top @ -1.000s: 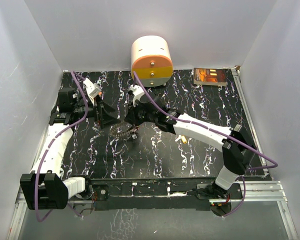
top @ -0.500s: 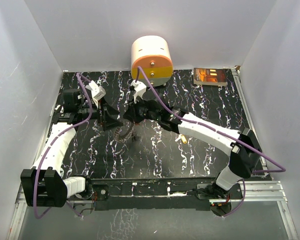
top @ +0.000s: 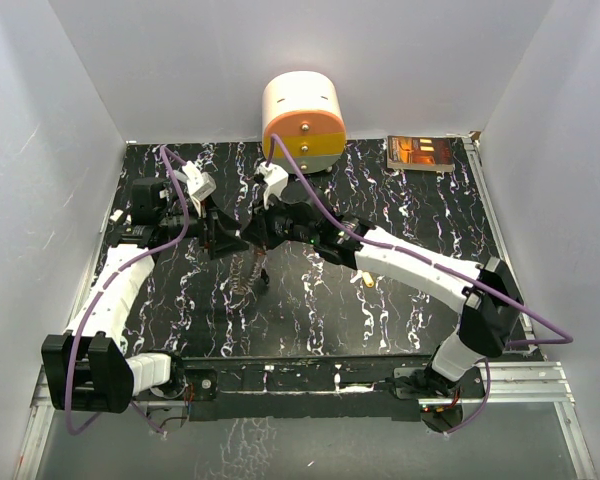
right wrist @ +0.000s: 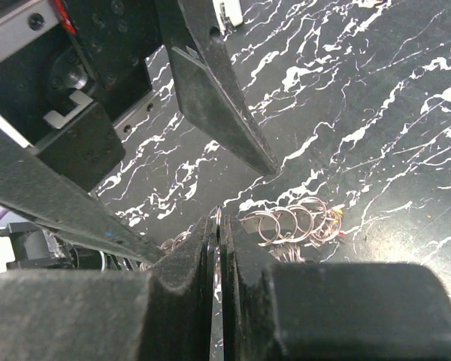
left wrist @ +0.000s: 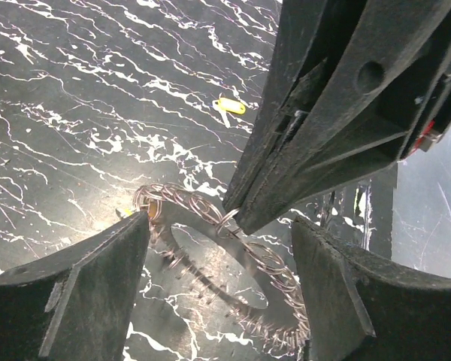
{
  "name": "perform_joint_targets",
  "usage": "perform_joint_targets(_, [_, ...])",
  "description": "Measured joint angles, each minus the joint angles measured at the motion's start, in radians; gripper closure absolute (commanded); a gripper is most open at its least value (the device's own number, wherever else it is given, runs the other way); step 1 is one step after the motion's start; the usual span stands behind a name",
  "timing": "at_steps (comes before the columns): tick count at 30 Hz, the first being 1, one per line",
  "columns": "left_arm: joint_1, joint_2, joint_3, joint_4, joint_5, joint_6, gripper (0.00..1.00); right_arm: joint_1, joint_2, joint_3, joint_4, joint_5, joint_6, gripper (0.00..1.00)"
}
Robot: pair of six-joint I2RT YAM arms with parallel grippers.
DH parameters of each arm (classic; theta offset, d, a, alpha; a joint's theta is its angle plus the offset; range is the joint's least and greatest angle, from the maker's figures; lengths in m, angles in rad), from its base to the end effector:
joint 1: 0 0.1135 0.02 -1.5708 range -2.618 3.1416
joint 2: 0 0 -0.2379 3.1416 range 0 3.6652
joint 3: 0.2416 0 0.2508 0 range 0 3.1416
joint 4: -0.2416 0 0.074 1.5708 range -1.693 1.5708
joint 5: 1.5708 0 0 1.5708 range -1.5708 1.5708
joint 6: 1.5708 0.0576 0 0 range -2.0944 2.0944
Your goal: Put the keys on the keyring
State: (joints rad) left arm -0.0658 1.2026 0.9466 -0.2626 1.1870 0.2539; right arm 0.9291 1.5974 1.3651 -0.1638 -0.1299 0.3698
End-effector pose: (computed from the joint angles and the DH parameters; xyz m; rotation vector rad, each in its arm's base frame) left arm 0.2641 -0.0709 0.2845 0.9634 1.6322 -1.0890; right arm 0.2323 0.3234 0.3031 -0.6651 1.9875 0.9514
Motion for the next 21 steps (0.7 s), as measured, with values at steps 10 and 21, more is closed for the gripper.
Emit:
perform_joint_targets(10, [-0.002,0.0,0.0,0.006,-0.005,0.0,0.35,0.008,-0.022,0.008,0.0,0.002,0.003,0.92])
perform_joint_targets(21, [-0.002,0.0,0.0,-0.008,-0.023,0.023,0.36,0.012,-0.036,0.01,-0.005,0.009,0.003,0.92])
